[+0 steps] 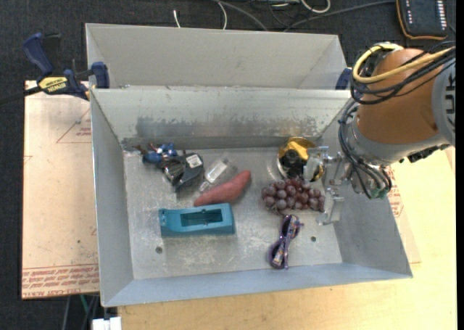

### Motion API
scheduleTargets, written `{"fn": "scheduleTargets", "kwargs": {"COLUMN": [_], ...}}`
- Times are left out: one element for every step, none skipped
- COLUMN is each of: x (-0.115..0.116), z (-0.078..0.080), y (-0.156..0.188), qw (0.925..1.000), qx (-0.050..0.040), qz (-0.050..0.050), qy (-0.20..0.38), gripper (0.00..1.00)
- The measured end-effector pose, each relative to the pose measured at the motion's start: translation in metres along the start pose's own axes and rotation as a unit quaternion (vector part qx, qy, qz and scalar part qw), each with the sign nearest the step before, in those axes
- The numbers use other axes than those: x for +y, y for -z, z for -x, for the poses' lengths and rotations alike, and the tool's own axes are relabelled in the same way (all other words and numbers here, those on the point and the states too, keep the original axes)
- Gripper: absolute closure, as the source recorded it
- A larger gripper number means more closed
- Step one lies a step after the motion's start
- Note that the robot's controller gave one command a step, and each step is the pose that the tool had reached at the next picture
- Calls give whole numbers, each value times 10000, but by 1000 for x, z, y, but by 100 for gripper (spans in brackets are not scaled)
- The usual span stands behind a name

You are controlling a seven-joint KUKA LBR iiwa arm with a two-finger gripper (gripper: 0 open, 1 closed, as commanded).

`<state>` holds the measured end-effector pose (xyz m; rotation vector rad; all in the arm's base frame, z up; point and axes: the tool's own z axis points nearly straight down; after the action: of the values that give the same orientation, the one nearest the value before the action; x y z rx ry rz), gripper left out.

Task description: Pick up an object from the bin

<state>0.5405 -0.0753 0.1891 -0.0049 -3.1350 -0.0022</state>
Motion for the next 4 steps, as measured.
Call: {"fn": "scheduleTargets", "kwargs": {"x": [1, -21, -24, -22], "z": [2, 42, 38, 41], "y": [5, -121, -117, -117], "qw": [10000, 9999, 9996, 9999], "qx": [-39, -47, -116, -111], "qz": [-4, 2, -2, -3], "qy": [17, 151, -255, -44], "gripper": [0, 0, 0, 0]}}
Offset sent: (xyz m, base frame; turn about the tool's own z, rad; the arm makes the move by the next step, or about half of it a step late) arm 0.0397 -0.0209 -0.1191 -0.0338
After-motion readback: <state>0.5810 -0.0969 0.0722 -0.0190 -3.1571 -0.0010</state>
